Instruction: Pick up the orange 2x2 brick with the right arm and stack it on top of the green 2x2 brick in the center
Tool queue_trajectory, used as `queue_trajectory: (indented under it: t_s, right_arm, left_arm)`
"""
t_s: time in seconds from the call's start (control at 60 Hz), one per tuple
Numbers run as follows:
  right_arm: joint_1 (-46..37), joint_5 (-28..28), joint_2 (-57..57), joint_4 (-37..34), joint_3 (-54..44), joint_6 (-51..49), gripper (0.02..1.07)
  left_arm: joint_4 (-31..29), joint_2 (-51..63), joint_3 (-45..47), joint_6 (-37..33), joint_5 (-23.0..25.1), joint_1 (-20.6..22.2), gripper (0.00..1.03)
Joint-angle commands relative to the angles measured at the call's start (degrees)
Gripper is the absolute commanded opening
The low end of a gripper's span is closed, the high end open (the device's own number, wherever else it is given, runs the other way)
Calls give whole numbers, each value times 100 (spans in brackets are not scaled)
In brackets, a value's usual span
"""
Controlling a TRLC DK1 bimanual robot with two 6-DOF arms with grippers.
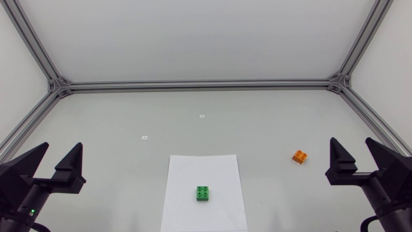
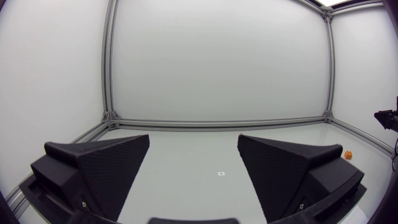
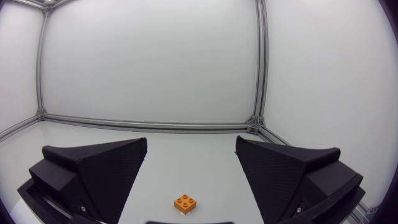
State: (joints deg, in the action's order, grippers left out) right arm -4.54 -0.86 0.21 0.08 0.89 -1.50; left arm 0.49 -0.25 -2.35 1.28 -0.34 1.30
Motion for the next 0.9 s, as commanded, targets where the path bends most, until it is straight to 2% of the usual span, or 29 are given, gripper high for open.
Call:
queue_trajectory:
  t_s: [0.0, 0.383, 0.75, 0.883]
  right_arm:
    - [49, -28, -56, -52, -89, 62, 104]
    - [102, -28, -65, 10, -62, 62, 104]
    - [120, 34, -38, -43, 606, 27, 103]
    - [128, 34, 296, -69, 1028, 27, 103]
  left_arm:
    - [-84, -45, 235, -75, 25, -16, 99]
    - [-84, -45, 235, -75, 25, -16, 99]
    - [-84, -45, 235, -75, 25, -16, 99]
    - [-84, -45, 235, -75, 34, -16, 99]
